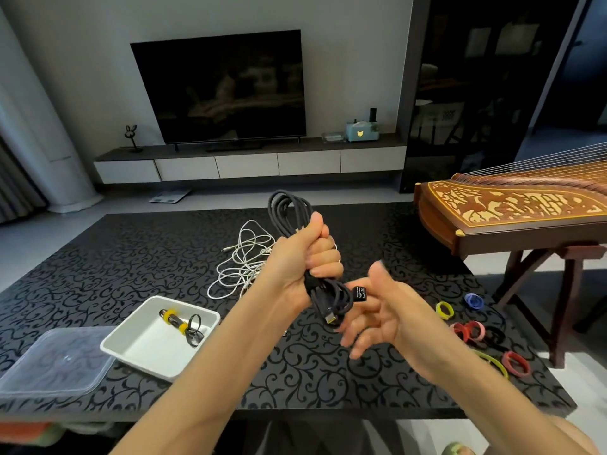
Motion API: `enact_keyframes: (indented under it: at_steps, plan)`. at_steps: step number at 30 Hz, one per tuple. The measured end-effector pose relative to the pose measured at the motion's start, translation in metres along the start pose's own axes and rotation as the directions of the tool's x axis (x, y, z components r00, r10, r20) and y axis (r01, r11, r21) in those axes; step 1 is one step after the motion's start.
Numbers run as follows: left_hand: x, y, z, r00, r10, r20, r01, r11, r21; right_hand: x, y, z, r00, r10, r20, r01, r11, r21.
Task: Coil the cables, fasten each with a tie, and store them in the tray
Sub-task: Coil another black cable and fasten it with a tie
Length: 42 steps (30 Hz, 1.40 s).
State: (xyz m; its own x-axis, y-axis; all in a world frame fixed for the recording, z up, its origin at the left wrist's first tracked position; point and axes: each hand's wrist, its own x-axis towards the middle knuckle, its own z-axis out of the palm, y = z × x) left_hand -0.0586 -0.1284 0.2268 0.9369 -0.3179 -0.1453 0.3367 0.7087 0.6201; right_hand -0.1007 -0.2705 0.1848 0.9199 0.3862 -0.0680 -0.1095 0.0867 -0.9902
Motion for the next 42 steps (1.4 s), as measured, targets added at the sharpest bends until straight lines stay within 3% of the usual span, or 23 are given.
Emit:
enact_keyframes:
  at_steps: [4, 9, 12, 15, 21, 22, 24, 27, 29, 32, 35, 37, 40, 42]
  plan:
    - [0.0, 0.0, -0.001, 1.0, 0.024, -0.001, -0.024, 1.0, 0.016, -0.009, 0.001, 0.007, 0.973, -0.228, -0.046, 0.219, 0.965, -0.141]
    - [-0.004, 0.005, -0.003, 0.997, -0.014, 0.07, 0.013, 1.0, 0.005, -0.008, -0.003, 0.004, 0.983, -0.182, -0.009, 0.182, 0.983, -0.021]
    - [-0.006, 0.002, -0.005, 0.994, -0.004, 0.109, -0.007, 0.995, 0.101, -0.002, -0.001, 0.001, 0.996, -0.093, -0.004, 0.089, 0.958, -0.273]
    - [-0.006, -0.005, -0.008, 0.993, 0.032, 0.116, -0.061, 0.965, 0.256, 0.005, -0.005, -0.006, 0.997, -0.078, -0.018, 0.054, 0.82, -0.57]
    - [-0.001, -0.027, -0.019, 0.956, 0.286, 0.071, -0.284, 0.83, 0.481, 0.034, -0.025, -0.025, 0.973, -0.179, -0.144, 0.018, 0.683, -0.73]
    - [0.001, -0.031, -0.019, 0.94, 0.34, 0.043, -0.314, 0.804, 0.505, 0.039, -0.028, -0.024, 0.961, -0.223, -0.16, 0.021, 0.642, -0.767]
    - [0.008, -0.036, -0.019, 0.9, 0.433, -0.046, -0.349, 0.779, 0.521, 0.045, -0.028, -0.016, 0.91, -0.373, -0.181, -0.003, 0.432, -0.902]
    - [0.015, -0.041, -0.02, 0.841, 0.506, -0.189, -0.361, 0.787, 0.5, 0.04, -0.015, 0.007, 0.706, -0.702, -0.095, -0.06, 0.074, -0.995]
    - [0.018, -0.044, -0.02, 0.843, 0.467, -0.268, -0.309, 0.827, 0.47, 0.037, 0.002, 0.02, 0.578, -0.816, -0.031, -0.064, -0.008, -0.998]
    - [0.025, -0.042, -0.02, 0.854, 0.311, -0.418, -0.16, 0.92, 0.356, 0.042, 0.032, 0.023, 0.497, -0.867, 0.032, -0.021, -0.049, -0.999]
    - [0.024, -0.04, -0.034, 0.889, 0.139, -0.436, -0.043, 0.974, 0.223, 0.044, 0.049, 0.027, 0.539, -0.842, 0.019, -0.059, -0.06, -0.996]
    - [0.017, -0.041, -0.039, 0.876, 0.05, -0.48, -0.009, 0.996, 0.088, 0.044, 0.053, 0.027, 0.573, -0.819, 0.028, -0.07, -0.083, -0.994]
    - [0.014, -0.043, -0.031, 0.881, -0.043, -0.472, 0.037, 0.999, -0.023, 0.048, 0.051, 0.016, 0.562, -0.823, 0.088, 0.016, -0.095, -0.995]
    - [0.023, -0.04, -0.03, 0.842, -0.17, -0.513, 0.107, 0.983, -0.15, 0.05, 0.048, 0.008, 0.586, -0.806, 0.08, 0.071, -0.047, -0.996]
